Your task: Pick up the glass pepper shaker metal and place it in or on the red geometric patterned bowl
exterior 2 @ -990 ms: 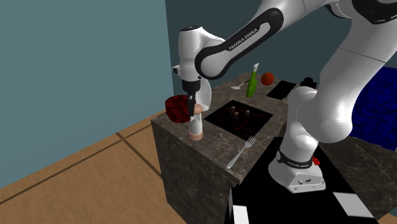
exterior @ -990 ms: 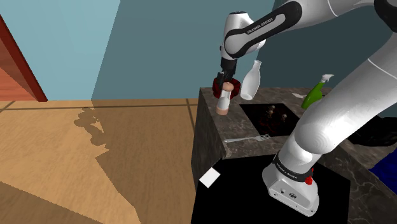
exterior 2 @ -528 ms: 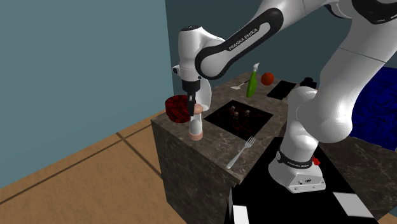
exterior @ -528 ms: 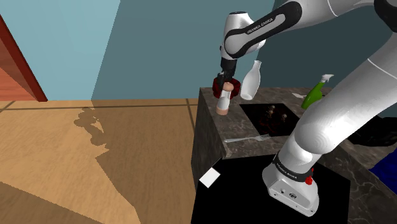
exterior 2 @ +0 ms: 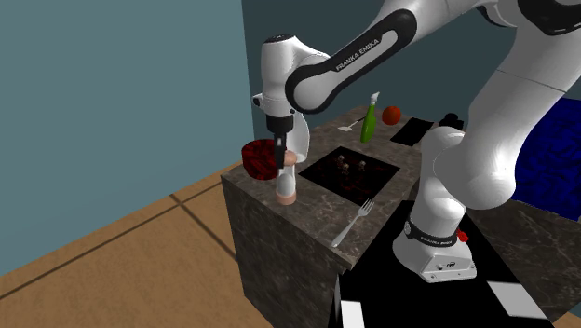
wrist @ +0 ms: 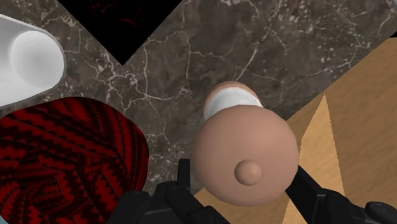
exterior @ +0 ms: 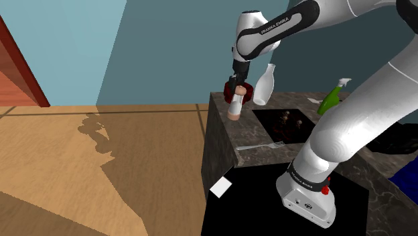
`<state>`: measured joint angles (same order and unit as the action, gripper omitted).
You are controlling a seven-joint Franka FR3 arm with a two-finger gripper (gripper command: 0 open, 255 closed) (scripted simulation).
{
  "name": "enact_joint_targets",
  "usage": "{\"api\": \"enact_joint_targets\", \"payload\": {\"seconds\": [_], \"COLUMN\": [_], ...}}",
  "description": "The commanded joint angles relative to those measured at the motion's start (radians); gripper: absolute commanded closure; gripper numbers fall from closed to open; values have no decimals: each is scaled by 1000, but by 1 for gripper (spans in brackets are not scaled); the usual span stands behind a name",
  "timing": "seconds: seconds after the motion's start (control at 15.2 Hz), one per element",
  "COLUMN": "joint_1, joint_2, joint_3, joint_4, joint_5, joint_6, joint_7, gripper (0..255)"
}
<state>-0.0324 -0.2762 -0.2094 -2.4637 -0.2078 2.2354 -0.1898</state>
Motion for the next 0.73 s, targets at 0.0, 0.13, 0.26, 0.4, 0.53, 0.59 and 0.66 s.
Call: {"api": "enact_joint_targets", "payload": {"seconds": [0.0,0.13,0.26,0.4,0.53,0.59,0.66], "joint_1": [1,1,2,3,3,4,4], "joint_2": [-11,-24,-36,-47,-57,-61,-65], "joint_3": [2,4,6,8,10,11,12], "joint_4": [16,33,50,68,87,96,106], "joint_5": [2,4,5,7,9,10,11], "joint_6": [-27,-56,-85,-114,-143,-157,-171], "joint_7": [-3,-5,-8,-11,-13,-15,-16], "gripper": [255,255,255,255,255,255,255]}}
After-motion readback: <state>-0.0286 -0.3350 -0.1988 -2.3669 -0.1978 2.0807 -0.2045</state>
